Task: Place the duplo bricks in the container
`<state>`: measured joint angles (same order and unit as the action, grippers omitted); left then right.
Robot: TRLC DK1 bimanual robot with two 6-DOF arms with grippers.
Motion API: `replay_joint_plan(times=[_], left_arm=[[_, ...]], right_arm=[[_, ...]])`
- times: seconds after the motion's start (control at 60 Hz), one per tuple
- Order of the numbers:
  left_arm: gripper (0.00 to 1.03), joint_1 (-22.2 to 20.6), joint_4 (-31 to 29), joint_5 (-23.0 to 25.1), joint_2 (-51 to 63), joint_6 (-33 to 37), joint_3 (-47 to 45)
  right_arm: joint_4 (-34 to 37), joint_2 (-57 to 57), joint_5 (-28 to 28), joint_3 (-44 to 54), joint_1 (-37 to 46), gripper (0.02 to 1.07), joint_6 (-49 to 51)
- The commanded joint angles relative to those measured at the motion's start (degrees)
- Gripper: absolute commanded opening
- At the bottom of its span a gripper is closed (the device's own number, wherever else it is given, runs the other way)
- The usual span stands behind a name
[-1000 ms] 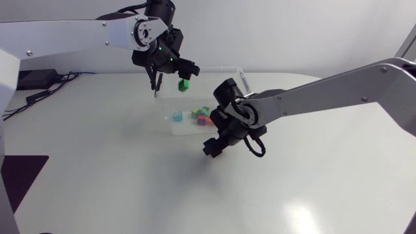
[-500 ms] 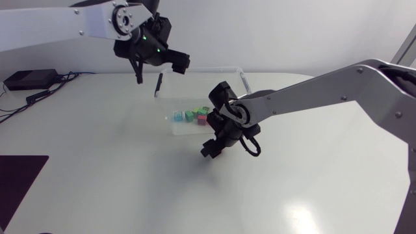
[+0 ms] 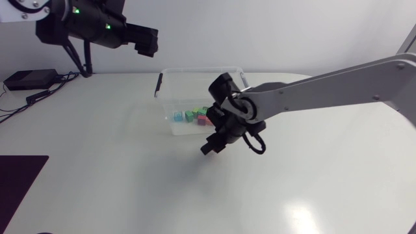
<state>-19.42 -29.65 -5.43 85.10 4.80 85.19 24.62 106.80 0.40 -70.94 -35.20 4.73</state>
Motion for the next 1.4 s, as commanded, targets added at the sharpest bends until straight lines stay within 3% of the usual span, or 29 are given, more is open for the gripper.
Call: replay_joint_plan(times=[0.0,0.2,0.35,0.517,0.65,0.683,0.75,0.767,0.867,1.383], left_arm=[[0.99,0.7,0.0,-0.4,-4.9,1.0,-3.3],[0.99,0.5,0.0,-0.5,-12.8,0.8,-8.8],[0.99,-0.3,-0.1,-1.5,-18.2,0.7,-12.2],[0.99,-1.3,-0.4,-3.1,-24.3,0.3,-16.2],[0.99,-2.0,-1.8,-3.4,-28.0,-0.4,-17.2],[0.99,-2.6,-2.3,-3.6,-28.7,-0.7,-17.2],[0.99,-3.1,-3.1,-4.0,-29.5,-0.8,-17.3],[0.99,-3.2,-3.3,-4.1,-29.6,-0.8,-17.3],[0.99,-4.0,-4.1,-5.4,-31.6,-0.8,-17.6],[0.99,-5.5,-1.6,-9.3,-38.6,0.5,-25.5]], right_arm=[[1.1,-8.0,1.1,0.9,-0.3,0.21,-0.4],[3.6,-19.8,3.8,-3.2,0.5,0.21,-2.8],[2.7,-22.2,4.3,-6.7,2.0,0.21,-4.5],[-0.7,-19.1,6.3,-10.8,3.4,0.21,-4.9],[-0.6,-8.0,6.5,-19.3,4.9,0.21,-4.6],[2.2,-3.2,6.5,-23.8,5.0,0.31,-4.6],[3.1,0.2,8.3,-27.1,4.9,0.78,-4.6],[3.7,0.6,8.6,-27.6,4.7,0.86,-4.6],[4.2,-2.0,8.9,-26.5,4.2,1.01,-4.6],[5.3,-36.8,13.0,-3.1,5.8,1.02,-4.3]])
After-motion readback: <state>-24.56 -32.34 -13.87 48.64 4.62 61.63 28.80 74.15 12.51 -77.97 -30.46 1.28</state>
